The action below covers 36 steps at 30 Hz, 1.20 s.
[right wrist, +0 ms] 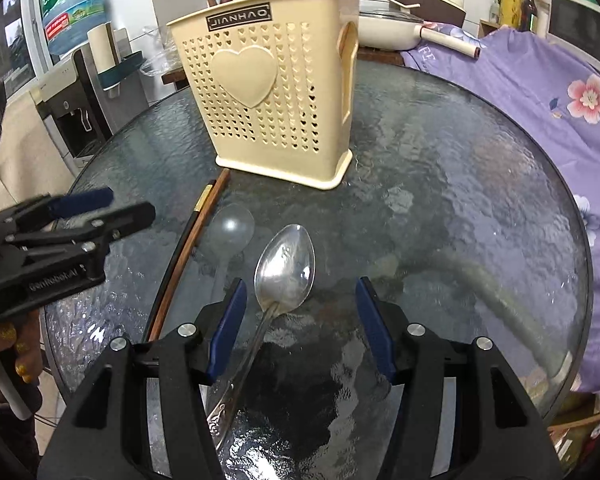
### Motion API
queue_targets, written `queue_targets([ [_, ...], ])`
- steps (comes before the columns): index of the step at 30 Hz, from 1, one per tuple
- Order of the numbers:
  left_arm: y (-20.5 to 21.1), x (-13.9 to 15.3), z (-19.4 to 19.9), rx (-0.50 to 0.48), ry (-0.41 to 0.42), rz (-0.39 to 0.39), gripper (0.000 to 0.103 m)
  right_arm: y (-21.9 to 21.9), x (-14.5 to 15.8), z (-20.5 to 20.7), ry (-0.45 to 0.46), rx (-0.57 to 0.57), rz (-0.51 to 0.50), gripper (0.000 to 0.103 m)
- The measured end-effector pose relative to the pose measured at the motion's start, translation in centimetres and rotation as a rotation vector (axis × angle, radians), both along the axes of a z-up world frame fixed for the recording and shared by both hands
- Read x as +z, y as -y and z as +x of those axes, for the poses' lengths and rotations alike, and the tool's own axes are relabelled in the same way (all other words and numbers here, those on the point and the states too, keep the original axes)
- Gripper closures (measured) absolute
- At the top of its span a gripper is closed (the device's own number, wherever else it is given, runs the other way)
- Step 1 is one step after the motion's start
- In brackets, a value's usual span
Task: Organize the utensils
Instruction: 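Move left tool to black chopstick while right tool reaches metal spoon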
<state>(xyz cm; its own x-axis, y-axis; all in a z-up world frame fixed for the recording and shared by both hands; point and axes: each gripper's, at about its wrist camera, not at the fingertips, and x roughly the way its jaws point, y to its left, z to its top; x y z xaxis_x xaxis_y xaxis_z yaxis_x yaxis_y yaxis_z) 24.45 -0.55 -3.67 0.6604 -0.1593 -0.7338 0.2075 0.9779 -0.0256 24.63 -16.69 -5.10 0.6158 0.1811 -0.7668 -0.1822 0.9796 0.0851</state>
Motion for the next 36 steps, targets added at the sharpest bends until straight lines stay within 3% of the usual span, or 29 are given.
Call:
queue_targets([
  [4, 0.3, -1.0, -0.2, -0.036, -0.045, -0.041, 0.049, 0.5, 0.0, -0.2, -0.002, -0.017, 0.015, 0.046],
  [14, 2.1, -2.2, -0.4, -0.088, -0.059, 0.04, 0.055, 1.1, 0.1, -0.2, 0.001, -0.037, 0.031, 0.044],
  [27, 0.4, -2.7, -0.4, -0.057, -0.076, -0.005, 0.055, 1.6, -0.1, -0.1, -0.003, -0.045, 0.042, 0.043],
  [32, 0.6, -2.9, -0.4, -0.047, -0.071, 0.05, 0.056, 1.6, -0.2, -0.1, -0.005, -0.044, 0.043, 0.043],
  [36, 0.3, -2.8, 0.1, -0.036, -0.085, 0.038, 0.056, 1.3, 0.0, -0.2, -0.002, -0.043, 0.04, 0.043],
])
